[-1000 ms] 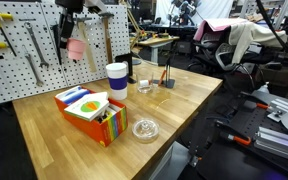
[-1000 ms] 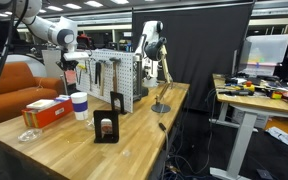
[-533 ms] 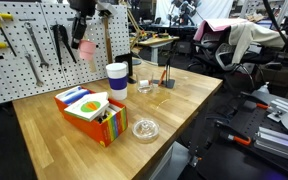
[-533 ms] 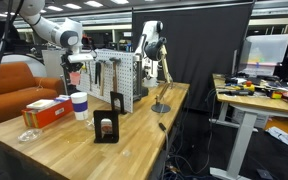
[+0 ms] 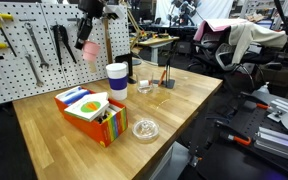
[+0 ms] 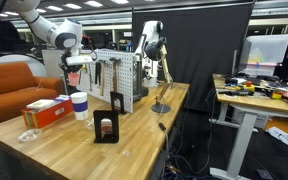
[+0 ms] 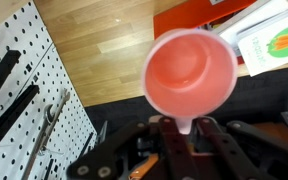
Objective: Pour the water in the pink cup into the white and blue cup
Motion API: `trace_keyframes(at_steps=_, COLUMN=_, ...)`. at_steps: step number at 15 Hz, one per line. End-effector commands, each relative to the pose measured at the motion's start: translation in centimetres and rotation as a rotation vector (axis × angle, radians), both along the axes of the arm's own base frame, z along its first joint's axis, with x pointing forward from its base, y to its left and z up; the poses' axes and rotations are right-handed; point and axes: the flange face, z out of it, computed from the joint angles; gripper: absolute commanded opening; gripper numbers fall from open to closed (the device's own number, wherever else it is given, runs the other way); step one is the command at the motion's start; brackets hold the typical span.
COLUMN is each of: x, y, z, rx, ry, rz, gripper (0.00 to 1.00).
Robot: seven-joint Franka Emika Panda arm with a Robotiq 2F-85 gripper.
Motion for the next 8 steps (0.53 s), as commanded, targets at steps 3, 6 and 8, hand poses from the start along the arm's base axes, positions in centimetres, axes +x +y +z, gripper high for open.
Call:
trace_keyframes(at_steps=3, x=-2.5, y=-2.1, z=0.1, rx=0.041, ry=-0.017, rz=0.003, gripper=0.04)
trace_keyframes(at_steps=6, x=-3.1, y=-2.8, z=-0.3, rx=0.069, ry=-0.012, rz=-0.015, gripper=0.04)
trace_keyframes(at_steps=8, x=-2.3, y=-2.3, z=-0.9, rx=0.052, ry=0.013, rz=-0.014, gripper=0.15)
